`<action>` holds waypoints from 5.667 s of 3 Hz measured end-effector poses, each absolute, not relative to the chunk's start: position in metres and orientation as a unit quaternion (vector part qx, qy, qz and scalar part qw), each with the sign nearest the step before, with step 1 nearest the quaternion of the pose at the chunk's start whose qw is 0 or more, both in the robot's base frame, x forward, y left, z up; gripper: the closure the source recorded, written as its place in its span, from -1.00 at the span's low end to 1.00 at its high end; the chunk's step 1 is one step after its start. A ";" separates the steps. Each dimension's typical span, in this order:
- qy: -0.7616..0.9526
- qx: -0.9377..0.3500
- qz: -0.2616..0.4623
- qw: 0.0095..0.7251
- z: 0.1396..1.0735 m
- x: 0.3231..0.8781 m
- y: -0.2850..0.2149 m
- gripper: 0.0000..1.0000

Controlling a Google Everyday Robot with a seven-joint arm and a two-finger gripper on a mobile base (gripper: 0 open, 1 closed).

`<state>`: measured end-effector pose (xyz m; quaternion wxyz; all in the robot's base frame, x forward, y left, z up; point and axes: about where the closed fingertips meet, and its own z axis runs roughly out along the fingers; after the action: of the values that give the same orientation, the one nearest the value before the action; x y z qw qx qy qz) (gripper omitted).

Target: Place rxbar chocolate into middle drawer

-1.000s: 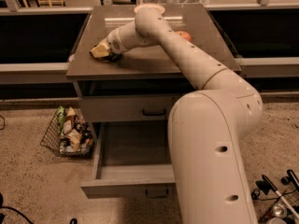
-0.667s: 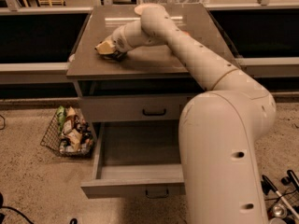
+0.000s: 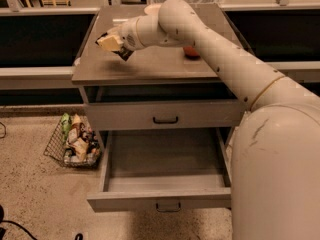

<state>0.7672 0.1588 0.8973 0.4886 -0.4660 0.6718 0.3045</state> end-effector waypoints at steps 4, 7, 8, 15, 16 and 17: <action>0.621 -0.550 0.373 0.416 0.865 0.615 0.209 1.00; 0.648 -0.527 0.410 0.366 0.778 0.551 0.209 1.00; 0.664 -0.522 0.401 0.354 0.739 0.546 0.186 1.00; 0.775 -0.413 0.340 0.337 0.487 0.591 -0.002 0.65; 0.793 -0.398 0.325 0.329 0.468 0.616 -0.030 0.18; 0.803 -0.383 0.323 0.323 0.450 0.630 -0.050 -0.29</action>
Offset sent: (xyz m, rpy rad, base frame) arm -0.0703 0.0417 -0.0119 -0.0171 0.0357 0.2169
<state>0.6301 -0.0497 0.4503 0.3234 -0.3831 0.8026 0.3233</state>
